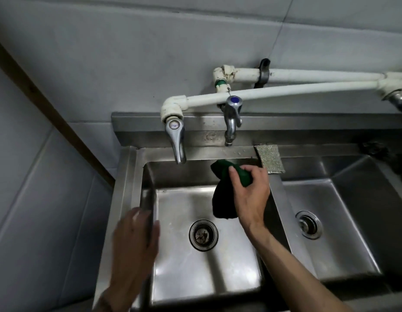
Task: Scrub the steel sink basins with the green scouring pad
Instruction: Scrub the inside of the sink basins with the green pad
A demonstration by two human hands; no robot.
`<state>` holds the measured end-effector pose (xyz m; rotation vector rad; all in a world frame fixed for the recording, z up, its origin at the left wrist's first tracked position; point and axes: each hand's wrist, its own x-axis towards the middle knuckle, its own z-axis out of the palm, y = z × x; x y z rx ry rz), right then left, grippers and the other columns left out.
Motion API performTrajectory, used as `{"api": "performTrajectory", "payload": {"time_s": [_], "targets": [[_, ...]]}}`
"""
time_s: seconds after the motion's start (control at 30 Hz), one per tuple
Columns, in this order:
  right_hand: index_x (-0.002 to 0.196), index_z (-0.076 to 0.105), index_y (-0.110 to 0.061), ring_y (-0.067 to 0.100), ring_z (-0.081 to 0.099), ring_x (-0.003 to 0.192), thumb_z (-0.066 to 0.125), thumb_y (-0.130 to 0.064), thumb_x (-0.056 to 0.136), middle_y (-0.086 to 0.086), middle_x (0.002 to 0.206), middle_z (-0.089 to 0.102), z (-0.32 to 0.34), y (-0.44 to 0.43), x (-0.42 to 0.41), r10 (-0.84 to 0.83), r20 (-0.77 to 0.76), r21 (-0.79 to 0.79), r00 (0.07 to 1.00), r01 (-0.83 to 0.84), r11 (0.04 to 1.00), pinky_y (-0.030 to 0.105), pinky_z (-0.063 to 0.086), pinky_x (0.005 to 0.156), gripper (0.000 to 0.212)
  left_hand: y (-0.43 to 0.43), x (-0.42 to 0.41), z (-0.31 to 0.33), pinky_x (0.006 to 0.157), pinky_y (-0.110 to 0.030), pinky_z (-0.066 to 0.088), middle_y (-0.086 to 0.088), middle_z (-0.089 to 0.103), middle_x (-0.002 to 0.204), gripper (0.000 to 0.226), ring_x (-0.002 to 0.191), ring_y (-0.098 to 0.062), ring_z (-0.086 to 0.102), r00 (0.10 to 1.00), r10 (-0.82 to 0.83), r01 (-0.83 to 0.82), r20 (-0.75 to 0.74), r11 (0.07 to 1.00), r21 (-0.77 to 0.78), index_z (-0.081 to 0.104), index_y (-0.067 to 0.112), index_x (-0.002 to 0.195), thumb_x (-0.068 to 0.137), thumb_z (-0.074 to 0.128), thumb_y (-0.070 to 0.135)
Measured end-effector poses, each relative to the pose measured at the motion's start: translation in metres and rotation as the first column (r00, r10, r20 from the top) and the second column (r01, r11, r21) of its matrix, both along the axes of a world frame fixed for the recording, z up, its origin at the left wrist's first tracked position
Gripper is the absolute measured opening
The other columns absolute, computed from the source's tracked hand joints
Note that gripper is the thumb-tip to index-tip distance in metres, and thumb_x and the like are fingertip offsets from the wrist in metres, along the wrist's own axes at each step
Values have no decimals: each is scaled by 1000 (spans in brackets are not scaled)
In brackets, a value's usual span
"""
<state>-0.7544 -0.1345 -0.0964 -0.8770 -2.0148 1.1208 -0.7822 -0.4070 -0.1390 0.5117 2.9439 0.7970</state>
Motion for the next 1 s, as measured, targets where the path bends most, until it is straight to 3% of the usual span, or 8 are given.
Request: {"api": "performTrajectory", "payload": {"time_s": [0.07,0.13,0.23,0.33,0.47,0.63,0.87,1.0], "targets": [[97,68,-21,-4,57,96,80,-28,88,-1,102,57,23,-16,23,39,-41,-7,998,-40,999,6,42,86,16,41,19,38,95,-27,54,4,69,115,24,105,-17,67,954,-33,-64,299,949,308,70,24,110,106,54,43],[96,68,-22,3,60,97,81,-28,87,-4,101,57,44,-32,47,72,-67,-26,995,-74,997,10,44,87,17,78,41,76,82,-12,52,9,76,105,28,103,-9,71,803,-175,-216,570,806,552,72,30,107,99,59,54],[96,69,-24,5,63,99,83,-27,84,-8,102,59,75,-49,83,117,-97,-51,988,-122,991,8,44,86,18,110,70,116,77,-13,55,9,77,117,53,107,-2,73,630,-332,-389,702,648,655,66,28,124,92,62,70],[96,69,-28,5,65,101,84,-25,84,-9,104,61,101,-54,115,149,-141,-100,979,-164,981,6,44,86,19,114,87,142,82,-19,59,3,72,127,66,111,-5,72,618,-343,-405,708,633,660,58,28,134,88,61,76],[104,68,-30,4,63,106,86,-27,81,-11,108,60,134,-44,158,197,-127,-95,972,-210,973,6,44,87,29,113,97,162,111,-45,52,2,70,131,71,118,-17,67,643,-393,-319,657,642,697,53,31,143,88,64,74],[110,67,-30,8,61,112,90,-30,76,-9,113,59,174,-27,208,136,-99,-13,986,-138,990,13,46,94,42,118,108,190,87,-44,42,-16,67,98,106,92,-25,58,611,-550,-76,569,675,734,66,-9,114,66,77,85],[116,62,-43,3,57,119,84,-50,75,-17,119,55,198,-25,276,-103,-115,-88,988,93,992,11,46,99,47,154,141,229,65,-24,55,-1,73,83,44,76,-12,69,470,-753,186,460,594,782,70,16,92,92,72,60],[117,63,-41,3,61,117,81,-51,78,-9,122,62,200,-30,329,-347,-162,-272,924,296,916,12,48,97,44,183,183,255,66,-23,54,3,72,80,40,75,-8,69,403,-846,378,348,501,779,69,21,90,94,67,61]]}}
